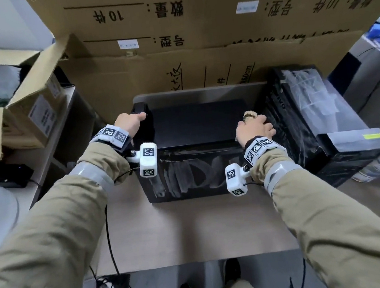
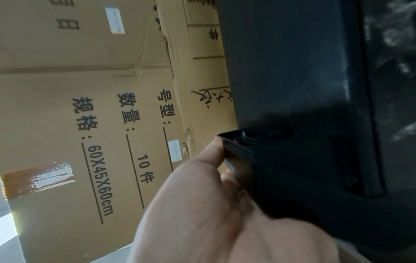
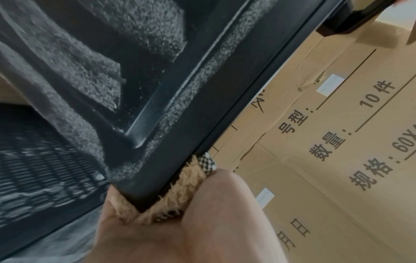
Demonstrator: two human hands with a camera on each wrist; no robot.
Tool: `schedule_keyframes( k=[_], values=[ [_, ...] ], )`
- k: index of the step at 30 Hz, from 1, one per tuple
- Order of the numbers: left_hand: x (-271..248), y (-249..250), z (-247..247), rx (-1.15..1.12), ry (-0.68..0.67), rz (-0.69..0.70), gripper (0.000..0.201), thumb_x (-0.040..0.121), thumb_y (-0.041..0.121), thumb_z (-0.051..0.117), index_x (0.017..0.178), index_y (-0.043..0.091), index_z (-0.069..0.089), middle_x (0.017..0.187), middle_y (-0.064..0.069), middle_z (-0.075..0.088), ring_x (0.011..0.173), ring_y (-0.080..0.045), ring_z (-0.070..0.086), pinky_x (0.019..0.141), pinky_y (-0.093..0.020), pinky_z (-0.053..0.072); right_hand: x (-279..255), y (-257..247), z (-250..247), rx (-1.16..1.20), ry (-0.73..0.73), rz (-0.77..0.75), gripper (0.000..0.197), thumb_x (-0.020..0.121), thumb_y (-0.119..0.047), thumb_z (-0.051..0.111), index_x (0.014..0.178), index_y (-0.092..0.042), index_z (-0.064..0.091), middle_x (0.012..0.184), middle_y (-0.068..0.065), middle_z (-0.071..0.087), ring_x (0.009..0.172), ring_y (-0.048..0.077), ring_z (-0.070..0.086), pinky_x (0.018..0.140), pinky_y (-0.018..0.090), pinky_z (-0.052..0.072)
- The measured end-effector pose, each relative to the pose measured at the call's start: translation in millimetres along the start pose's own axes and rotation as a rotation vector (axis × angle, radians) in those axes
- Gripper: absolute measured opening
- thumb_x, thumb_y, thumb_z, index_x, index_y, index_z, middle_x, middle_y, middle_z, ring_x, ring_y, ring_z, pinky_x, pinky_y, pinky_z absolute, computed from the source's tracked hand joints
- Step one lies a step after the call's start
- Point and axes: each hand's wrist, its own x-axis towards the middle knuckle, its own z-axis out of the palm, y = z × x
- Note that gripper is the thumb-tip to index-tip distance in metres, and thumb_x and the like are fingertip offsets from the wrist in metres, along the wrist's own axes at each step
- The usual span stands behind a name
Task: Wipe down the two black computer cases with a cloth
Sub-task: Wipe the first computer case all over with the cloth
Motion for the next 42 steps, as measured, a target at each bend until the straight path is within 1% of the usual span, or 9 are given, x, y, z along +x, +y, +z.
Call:
schedule_keyframes(
  k=[7, 12, 16, 20, 22, 25, 29, 34, 42],
  values=[
    [54.4, 40.8, -1.7, -0.022, 0.118, -0.080, 0.075, 0.053, 0.059, 0.083, 0.101, 0.003, 0.065, 0.096, -0.014, 0.072, 0.082, -0.035, 0.071, 0.082, -0.049, 0.059, 62.7, -45.5, -2.1, -0.031, -0.060, -0.113, 0.052, 0.097, -0.033, 0.047, 0.139, -0.004, 0.038, 0.144, 0.023, 0.043, 0.133, 0.038, 0.039, 0.098, 0.044, 0.039],
    [40.6, 39.8, 10.0, -0.278, 0.073, 0.015, 0.039, 0.073, 0.050, 0.077, 0.074, 0.011, 0.078, 0.095, -0.015, 0.075, 0.084, -0.027, 0.069, 0.085, -0.037, 0.055, 94.2, -66.0, 3.0, -0.057, -0.075, -0.200, 0.057, 0.094, -0.033, 0.044, 0.141, 0.000, 0.042, 0.138, 0.022, 0.053, 0.126, 0.040, 0.052, 0.101, 0.045, 0.042],
    [54.3, 37.8, 16.3, -0.318, 0.048, 0.065, 0.053, 0.068, 0.068, 0.075, 0.064, 0.015, 0.077, 0.081, -0.009, 0.074, 0.080, -0.026, 0.068, 0.089, -0.039, 0.054, 118.2, -82.5, 7.4, -0.073, -0.120, -0.290, 0.040, 0.095, -0.036, 0.044, 0.122, -0.011, 0.059, 0.123, 0.016, 0.064, 0.113, 0.037, 0.060, 0.087, 0.036, 0.043],
    [73.5, 44.7, 16.5, -0.216, 0.062, 0.106, 0.057, 0.082, 0.065, 0.063, 0.072, 0.010, 0.076, 0.077, -0.010, 0.072, 0.073, -0.019, 0.066, 0.072, -0.020, 0.053, 129.6, -89.2, 8.3, -0.129, -0.118, -0.313, 0.037, 0.096, -0.042, 0.044, 0.116, -0.017, 0.063, 0.123, 0.013, 0.066, 0.111, 0.037, 0.061, 0.081, 0.034, 0.039],
    [83.8, 47.6, 16.2, -0.192, 0.062, 0.124, 0.070, 0.076, 0.070, 0.061, 0.078, 0.002, 0.076, 0.084, -0.018, 0.075, 0.072, -0.023, 0.065, 0.071, -0.028, 0.054, 130.4, -94.7, 7.8, -0.160, -0.106, -0.287, 0.038, 0.098, -0.040, 0.043, 0.119, -0.015, 0.062, 0.123, 0.016, 0.065, 0.112, 0.039, 0.061, 0.086, 0.036, 0.043],
    [98.3, 50.0, 17.0, -0.163, 0.040, 0.115, 0.065, 0.066, 0.072, 0.060, 0.067, 0.009, 0.078, 0.085, -0.019, 0.075, 0.076, -0.034, 0.069, 0.082, -0.045, 0.056, 125.4, -93.5, 8.2, -0.195, -0.092, -0.234, 0.036, 0.098, -0.034, 0.043, 0.117, -0.011, 0.063, 0.121, 0.020, 0.065, 0.111, 0.042, 0.061, 0.091, 0.039, 0.046],
    [112.1, 51.5, 19.7, -0.128, -0.008, 0.121, 0.056, 0.068, 0.071, 0.058, 0.058, 0.019, 0.077, 0.077, -0.012, 0.076, 0.081, -0.035, 0.071, 0.086, -0.047, 0.056, 115.8, -82.2, 11.9, -0.194, -0.050, -0.177, 0.038, 0.097, -0.035, 0.041, 0.118, -0.013, 0.063, 0.119, 0.020, 0.066, 0.110, 0.043, 0.061, 0.092, 0.040, 0.047],
    [119.6, 22.2, 10.4, -0.118, 0.024, 0.097, 0.089, 0.062, 0.081, 0.059, 0.089, -0.003, 0.072, 0.085, -0.018, 0.074, 0.075, -0.027, 0.066, 0.089, -0.053, 0.055, 116.7, -88.0, 16.8, -0.164, -0.075, -0.200, 0.041, 0.093, -0.046, 0.044, 0.106, -0.017, 0.069, 0.109, 0.014, 0.070, 0.100, 0.039, 0.064, 0.082, 0.037, 0.047],
    [71.2, 8.4, 9.3, -0.249, 0.104, 0.117, 0.054, 0.080, 0.059, 0.057, 0.067, 0.011, 0.077, 0.080, -0.009, 0.077, 0.074, -0.017, 0.069, 0.089, -0.036, 0.054, 113.3, -98.7, 20.1, -0.165, -0.172, -0.252, 0.039, 0.087, -0.047, 0.050, 0.097, -0.015, 0.071, 0.102, 0.012, 0.071, 0.088, 0.035, 0.064, 0.082, 0.036, 0.050]
  ],
)
